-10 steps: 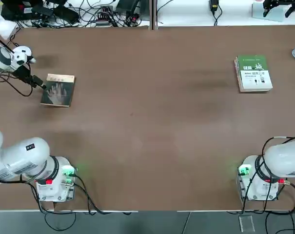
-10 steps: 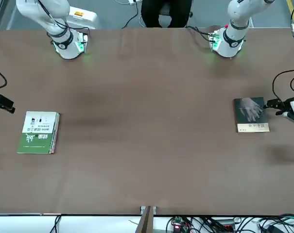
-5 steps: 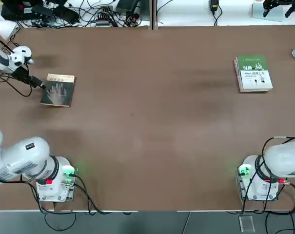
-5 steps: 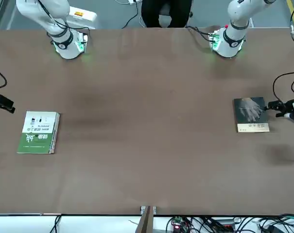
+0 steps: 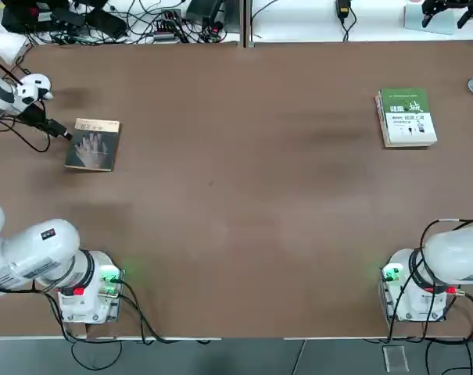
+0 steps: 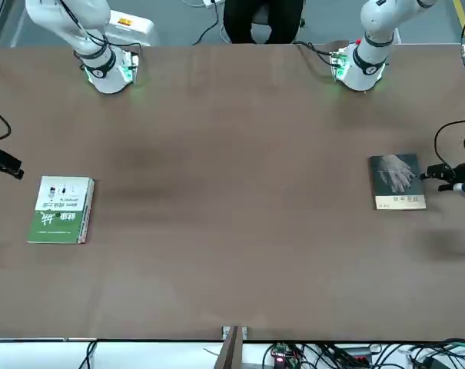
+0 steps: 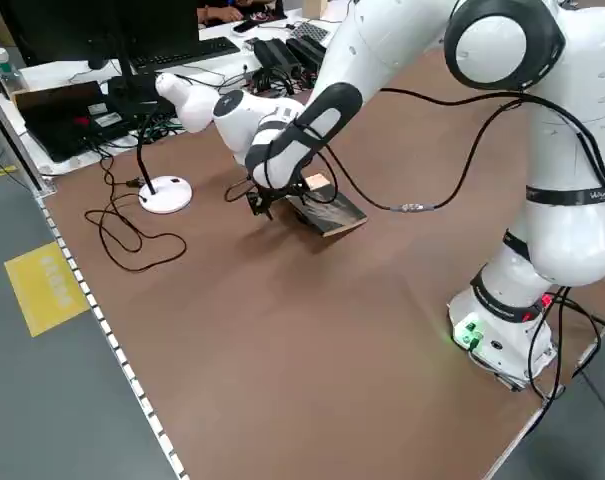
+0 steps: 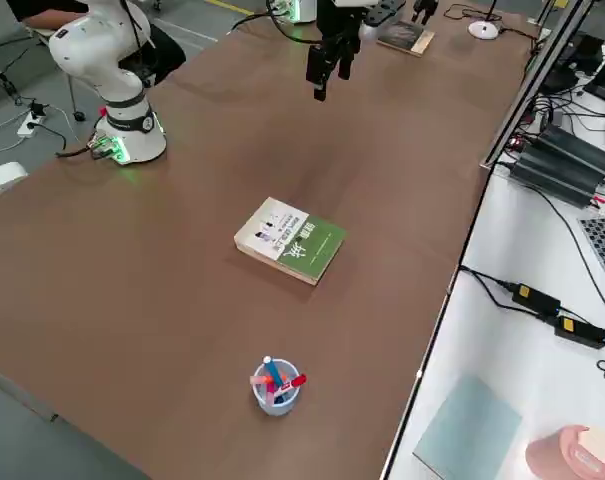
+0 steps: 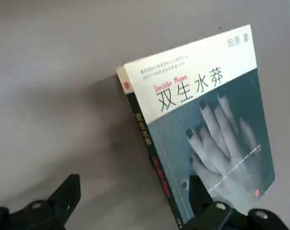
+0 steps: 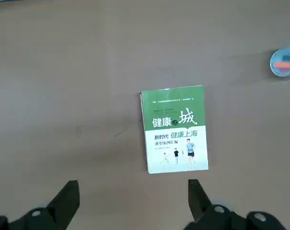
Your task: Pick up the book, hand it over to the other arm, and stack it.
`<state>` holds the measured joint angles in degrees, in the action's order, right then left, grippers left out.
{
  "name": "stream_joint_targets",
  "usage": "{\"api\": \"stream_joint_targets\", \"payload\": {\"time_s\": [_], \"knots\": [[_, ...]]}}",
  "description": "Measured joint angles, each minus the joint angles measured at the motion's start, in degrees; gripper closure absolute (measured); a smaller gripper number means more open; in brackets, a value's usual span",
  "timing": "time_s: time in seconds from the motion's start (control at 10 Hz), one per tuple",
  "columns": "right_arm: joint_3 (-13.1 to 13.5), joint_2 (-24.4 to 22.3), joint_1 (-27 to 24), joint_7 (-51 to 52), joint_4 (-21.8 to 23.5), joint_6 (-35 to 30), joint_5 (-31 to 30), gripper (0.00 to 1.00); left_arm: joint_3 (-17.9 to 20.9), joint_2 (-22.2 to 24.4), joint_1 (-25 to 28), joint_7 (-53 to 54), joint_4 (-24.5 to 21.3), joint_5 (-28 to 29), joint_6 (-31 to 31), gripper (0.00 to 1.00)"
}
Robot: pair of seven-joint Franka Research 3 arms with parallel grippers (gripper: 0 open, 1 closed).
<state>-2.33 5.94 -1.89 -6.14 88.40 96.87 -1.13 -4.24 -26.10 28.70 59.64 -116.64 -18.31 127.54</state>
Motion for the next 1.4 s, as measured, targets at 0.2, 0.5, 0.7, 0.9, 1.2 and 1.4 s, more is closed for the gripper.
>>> {"api": "stream_joint_targets", "payload": {"time_s": [0.2,0.5,0.7,0.9,1.2,1.4], "knots": [[0.0,0.0,0.0,0.0,0.0,0.0,0.0,0.00,-0.1,-0.3,0.0,0.0,0.9,-1.2,-0.2,0.01],[0.0,0.0,0.0,0.0,0.0,0.0,0.0,0.00,-0.1,-1.1,0.0,0.1,2.6,-4.5,-2.2,0.01],[0.0,0.0,0.0,0.0,0.0,0.0,0.0,0.00,-0.1,-2.0,0.0,0.1,4.1,-7.4,-4.4,0.01],[0.0,0.1,0.0,0.0,0.0,0.0,0.0,0.00,-0.1,-3.3,0.2,0.1,5.7,-8.8,-5.7,0.01],[0.0,0.3,0.0,0.0,0.0,0.0,0.0,0.00,-0.1,-4.9,0.4,0.1,7.3,-9.7,-6.3,0.03],[0.0,0.4,0.0,0.0,0.0,0.0,0.0,0.00,-0.1,-5.5,0.4,0.1,7.6,-10.5,-6.7,0.04]]}}
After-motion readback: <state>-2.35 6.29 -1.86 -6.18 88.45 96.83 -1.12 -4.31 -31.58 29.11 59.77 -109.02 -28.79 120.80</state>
